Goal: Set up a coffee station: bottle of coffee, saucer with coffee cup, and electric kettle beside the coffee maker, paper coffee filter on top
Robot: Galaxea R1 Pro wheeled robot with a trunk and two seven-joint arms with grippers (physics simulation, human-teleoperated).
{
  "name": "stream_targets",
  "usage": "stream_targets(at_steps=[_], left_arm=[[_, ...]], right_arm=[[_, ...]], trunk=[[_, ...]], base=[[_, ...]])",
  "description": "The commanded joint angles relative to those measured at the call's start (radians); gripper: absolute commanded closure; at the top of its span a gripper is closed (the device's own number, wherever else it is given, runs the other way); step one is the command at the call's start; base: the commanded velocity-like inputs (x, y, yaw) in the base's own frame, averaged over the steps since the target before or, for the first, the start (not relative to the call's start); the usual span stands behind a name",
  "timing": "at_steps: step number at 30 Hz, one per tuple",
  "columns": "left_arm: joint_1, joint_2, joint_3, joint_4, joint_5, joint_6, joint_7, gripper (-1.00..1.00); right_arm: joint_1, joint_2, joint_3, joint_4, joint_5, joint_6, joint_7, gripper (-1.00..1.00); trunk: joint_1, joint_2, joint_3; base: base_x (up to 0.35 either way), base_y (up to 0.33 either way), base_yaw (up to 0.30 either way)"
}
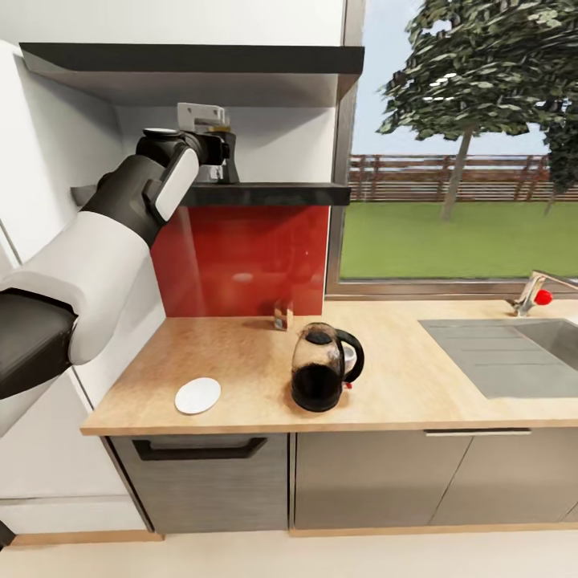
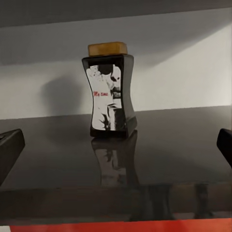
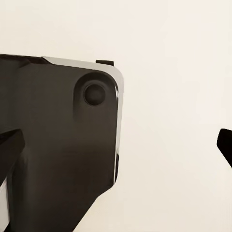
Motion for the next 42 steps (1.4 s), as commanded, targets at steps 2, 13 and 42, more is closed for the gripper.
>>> stream_targets(at_steps=[2, 13, 42], left_arm=[[-0.001, 0.002, -0.004, -0.001, 0.011, 0.003, 0.008, -1.00], [0.000, 0.005, -0.002, -0.002, 0.010, 0.002, 0.010, -1.00], [0.000, 0.030, 0.001, -0.031, 0.010, 0.004, 0.015, -1.00]], right_arm=[[0.000, 0.000, -0.007, 0.000, 0.010, -0.003, 0.001, -1.00], [0.000, 0.000, -0.007, 0.000, 0.010, -0.003, 0.001, -1.00], [0.000, -0.001, -0.007, 0.038, 0.010, -0.004, 0.001, -1.00]], trunk=[[0.001, -0.002, -0.002], [0.001, -0.002, -0.002], [0.001, -0.002, -0.002]], base=[[0.177, 0.000, 0.000], [0.251, 0.000, 0.000], [0.158, 0.000, 0.000]])
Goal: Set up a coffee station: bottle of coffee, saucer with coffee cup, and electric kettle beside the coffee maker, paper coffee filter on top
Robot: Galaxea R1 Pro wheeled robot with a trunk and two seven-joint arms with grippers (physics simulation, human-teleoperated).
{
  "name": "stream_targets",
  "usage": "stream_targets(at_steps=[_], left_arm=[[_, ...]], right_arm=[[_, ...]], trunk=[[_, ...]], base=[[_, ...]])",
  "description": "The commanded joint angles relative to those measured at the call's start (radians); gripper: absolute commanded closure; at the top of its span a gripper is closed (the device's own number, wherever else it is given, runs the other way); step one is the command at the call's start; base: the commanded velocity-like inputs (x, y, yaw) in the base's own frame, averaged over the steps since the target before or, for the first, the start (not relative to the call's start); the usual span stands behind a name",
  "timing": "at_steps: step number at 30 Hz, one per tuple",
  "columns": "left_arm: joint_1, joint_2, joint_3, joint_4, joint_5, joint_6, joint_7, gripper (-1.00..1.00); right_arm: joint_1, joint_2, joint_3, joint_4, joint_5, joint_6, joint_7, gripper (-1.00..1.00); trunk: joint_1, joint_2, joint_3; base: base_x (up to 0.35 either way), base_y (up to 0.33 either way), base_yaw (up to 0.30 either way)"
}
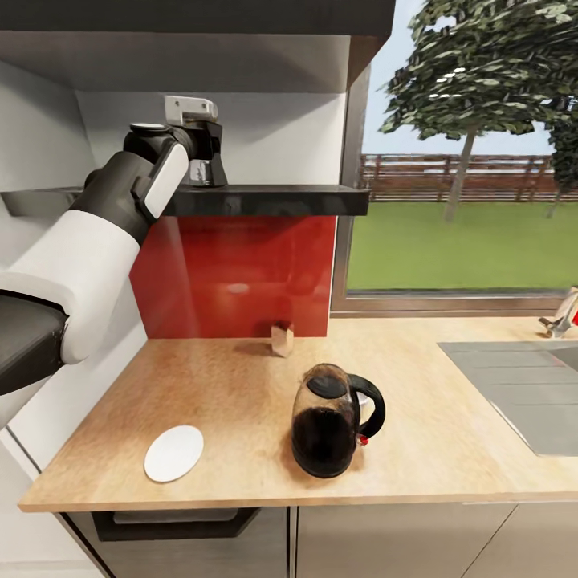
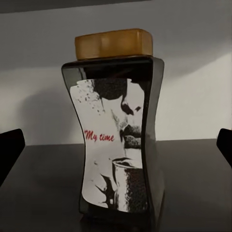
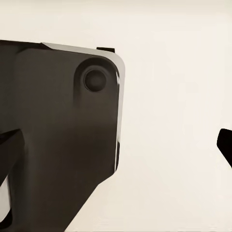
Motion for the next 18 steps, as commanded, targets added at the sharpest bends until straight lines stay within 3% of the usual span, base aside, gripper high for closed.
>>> stream_targets(at_steps=[1, 15, 18], left_arm=[[-0.001, 0.001, -0.005, -0.001, 0.010, 0.003, 0.009, -1.00], [-0.001, 0.001, -0.005, -0.007, 0.010, 0.002, 0.009, -1.00], [-0.001, 0.003, -0.005, -0.025, 0.010, 0.003, 0.009, -1.00]], right_arm=[[0.000, 0.000, -0.007, 0.000, 0.010, -0.003, 0.001, -1.00], [0.000, 0.000, -0.007, 0.000, 0.010, -0.003, 0.001, -1.00], [0.000, 0.000, -0.007, 0.000, 0.010, -0.003, 0.001, -1.00]], trunk=[[0.001, -0.002, -0.002], [0.001, -0.002, -0.002], [0.001, -0.002, -0.002]], base=[[0.037, 0.000, 0.000], [0.007, 0.000, 0.000], [0.184, 0.000, 0.000]])
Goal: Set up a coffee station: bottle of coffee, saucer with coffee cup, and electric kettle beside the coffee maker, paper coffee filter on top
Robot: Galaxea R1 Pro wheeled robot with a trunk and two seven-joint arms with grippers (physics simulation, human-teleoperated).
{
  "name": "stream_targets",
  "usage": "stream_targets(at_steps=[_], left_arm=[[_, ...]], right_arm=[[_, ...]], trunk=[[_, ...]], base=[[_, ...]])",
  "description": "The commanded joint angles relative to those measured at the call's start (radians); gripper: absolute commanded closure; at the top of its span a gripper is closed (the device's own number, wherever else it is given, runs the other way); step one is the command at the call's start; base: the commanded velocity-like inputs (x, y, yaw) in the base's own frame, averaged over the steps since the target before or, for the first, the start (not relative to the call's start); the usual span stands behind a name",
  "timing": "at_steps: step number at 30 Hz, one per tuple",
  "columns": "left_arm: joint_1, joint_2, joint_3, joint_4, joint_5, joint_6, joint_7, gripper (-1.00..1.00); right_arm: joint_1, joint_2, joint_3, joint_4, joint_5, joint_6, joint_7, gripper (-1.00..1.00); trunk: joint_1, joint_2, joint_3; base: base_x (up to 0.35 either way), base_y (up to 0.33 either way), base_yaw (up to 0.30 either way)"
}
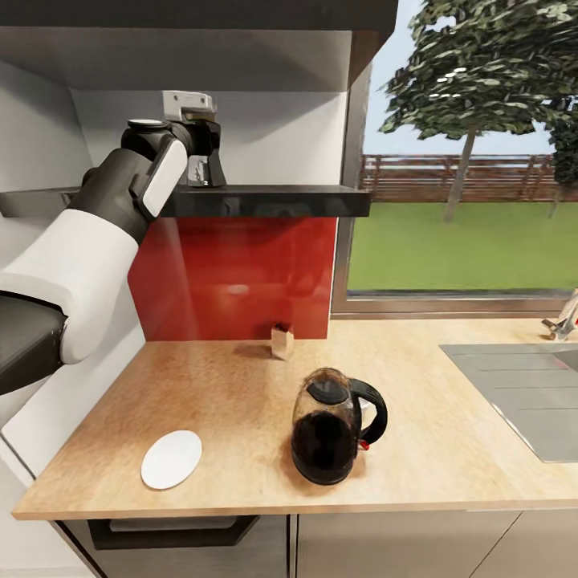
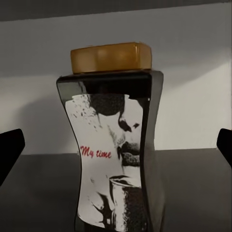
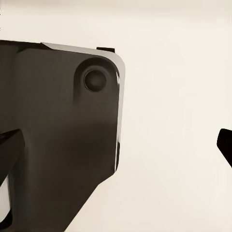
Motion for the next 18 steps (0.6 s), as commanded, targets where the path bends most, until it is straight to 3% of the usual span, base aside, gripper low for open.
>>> stream_targets(at_steps=[1, 4, 18], left_arm=[[-0.001, 0.001, -0.004, -0.003, 0.010, 0.003, 0.008, -1.00], [-0.001, 0.012, -0.003, -0.011, 0.010, 0.003, 0.008, -1.00], [0.000, 0.017, -0.003, -0.013, 0.010, 0.001, 0.008, -1.00]], right_arm=[[0.000, 0.000, -0.007, 0.000, 0.010, -0.003, 0.001, -1.00], [0.000, 0.000, -0.007, 0.000, 0.010, -0.003, 0.001, -1.00], [0.000, 0.000, -0.007, 0.000, 0.010, -0.003, 0.001, -1.00]], trunk=[[0.001, -0.002, -0.002], [0.001, -0.002, -0.002], [0.001, -0.002, -0.002]], base=[[0.251, 0.000, 0.000], [0.099, 0.000, 0.000], [0.016, 0.000, 0.000]])
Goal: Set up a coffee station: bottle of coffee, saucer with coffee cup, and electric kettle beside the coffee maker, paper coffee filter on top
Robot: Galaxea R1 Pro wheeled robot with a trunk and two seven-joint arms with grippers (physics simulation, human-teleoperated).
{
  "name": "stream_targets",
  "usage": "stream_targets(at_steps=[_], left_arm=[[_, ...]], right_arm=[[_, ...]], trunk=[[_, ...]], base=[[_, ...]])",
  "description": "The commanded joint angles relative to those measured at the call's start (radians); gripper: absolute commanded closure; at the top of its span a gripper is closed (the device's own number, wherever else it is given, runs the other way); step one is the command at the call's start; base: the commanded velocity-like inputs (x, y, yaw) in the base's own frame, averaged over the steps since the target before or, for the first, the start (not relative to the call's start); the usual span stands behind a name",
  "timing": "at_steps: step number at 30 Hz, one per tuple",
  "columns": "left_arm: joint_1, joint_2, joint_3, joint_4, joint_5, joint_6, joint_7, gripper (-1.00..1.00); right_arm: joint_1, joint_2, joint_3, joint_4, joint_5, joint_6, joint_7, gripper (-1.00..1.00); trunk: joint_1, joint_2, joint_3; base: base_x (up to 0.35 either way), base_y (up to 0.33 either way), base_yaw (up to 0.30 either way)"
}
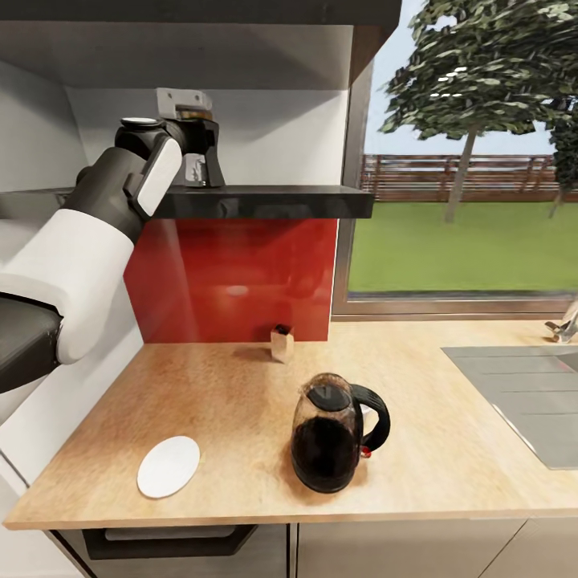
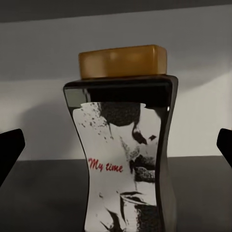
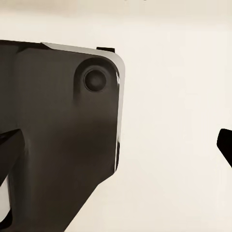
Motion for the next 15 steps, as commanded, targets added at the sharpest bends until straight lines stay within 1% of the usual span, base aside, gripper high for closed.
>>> stream_targets(at_steps=[1, 7, 15], left_arm=[[-0.001, 0.002, -0.007, -0.001, 0.011, 0.003, 0.009, -1.00], [0.001, 0.003, -0.008, 0.000, 0.015, 0.003, 0.009, -1.00], [0.004, 0.003, -0.008, 0.000, 0.014, 0.002, 0.009, -1.00]], right_arm=[[0.000, 0.000, -0.007, 0.000, 0.010, -0.003, 0.001, -1.00], [0.000, 0.000, -0.007, 0.000, 0.010, -0.003, 0.001, -1.00], [0.000, 0.000, -0.007, 0.000, 0.010, -0.003, 0.001, -1.00]], trunk=[[0.001, -0.002, -0.002], [0.001, -0.002, -0.002], [0.001, -0.002, -0.002]], base=[[0.112, 0.000, 0.000], [0.183, 0.000, 0.000], [0.026, 0.000, 0.000]])
